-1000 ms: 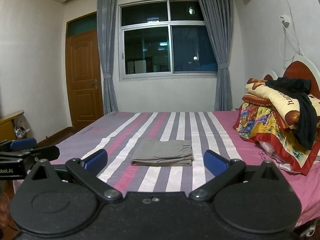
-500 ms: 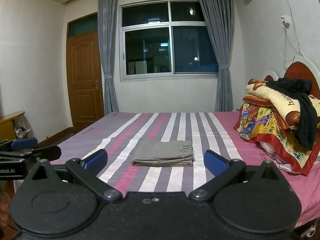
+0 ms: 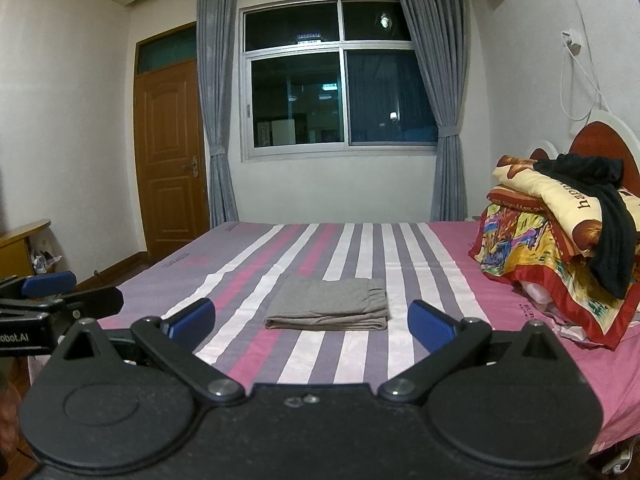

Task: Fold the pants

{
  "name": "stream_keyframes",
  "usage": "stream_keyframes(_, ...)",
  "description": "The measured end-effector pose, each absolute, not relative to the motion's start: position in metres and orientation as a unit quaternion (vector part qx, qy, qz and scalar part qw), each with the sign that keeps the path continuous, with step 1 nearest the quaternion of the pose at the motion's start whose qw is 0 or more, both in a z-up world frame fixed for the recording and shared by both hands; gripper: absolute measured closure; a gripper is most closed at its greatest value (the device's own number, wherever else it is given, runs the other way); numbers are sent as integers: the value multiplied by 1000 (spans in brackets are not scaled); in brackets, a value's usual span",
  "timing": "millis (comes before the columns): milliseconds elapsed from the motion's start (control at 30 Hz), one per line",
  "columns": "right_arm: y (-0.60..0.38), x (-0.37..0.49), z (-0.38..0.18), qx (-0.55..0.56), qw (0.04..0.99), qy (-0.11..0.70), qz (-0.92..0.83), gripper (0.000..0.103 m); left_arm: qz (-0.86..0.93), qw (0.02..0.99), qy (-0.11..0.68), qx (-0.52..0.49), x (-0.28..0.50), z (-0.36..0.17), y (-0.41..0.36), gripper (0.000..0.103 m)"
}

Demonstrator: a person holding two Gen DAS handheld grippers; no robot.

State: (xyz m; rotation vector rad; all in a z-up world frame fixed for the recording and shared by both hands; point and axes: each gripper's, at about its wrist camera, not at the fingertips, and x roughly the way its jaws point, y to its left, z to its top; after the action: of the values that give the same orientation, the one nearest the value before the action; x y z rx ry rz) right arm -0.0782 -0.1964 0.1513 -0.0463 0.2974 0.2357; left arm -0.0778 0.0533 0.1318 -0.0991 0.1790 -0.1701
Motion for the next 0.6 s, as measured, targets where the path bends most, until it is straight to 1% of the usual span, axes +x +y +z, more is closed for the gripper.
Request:
stream_keyframes(200, -196, -78, 151, -23, 982, 149, 118, 0, -92, 990, 88, -60, -78, 132, 58, 0)
stream_keyframes(367, -196, -77, 150, -28, 982, 150, 115, 0, -91, 991, 89, -47, -79, 131, 58, 0)
stream_keyframes(433, -194, -72, 148, -40, 981, 155, 106, 0, -92, 992, 80, -33, -81, 130, 56, 0)
stream_keyframes(600, -194, -61, 144, -61, 982, 159, 85, 0, -96, 992, 69, -39, -81, 127, 60, 0)
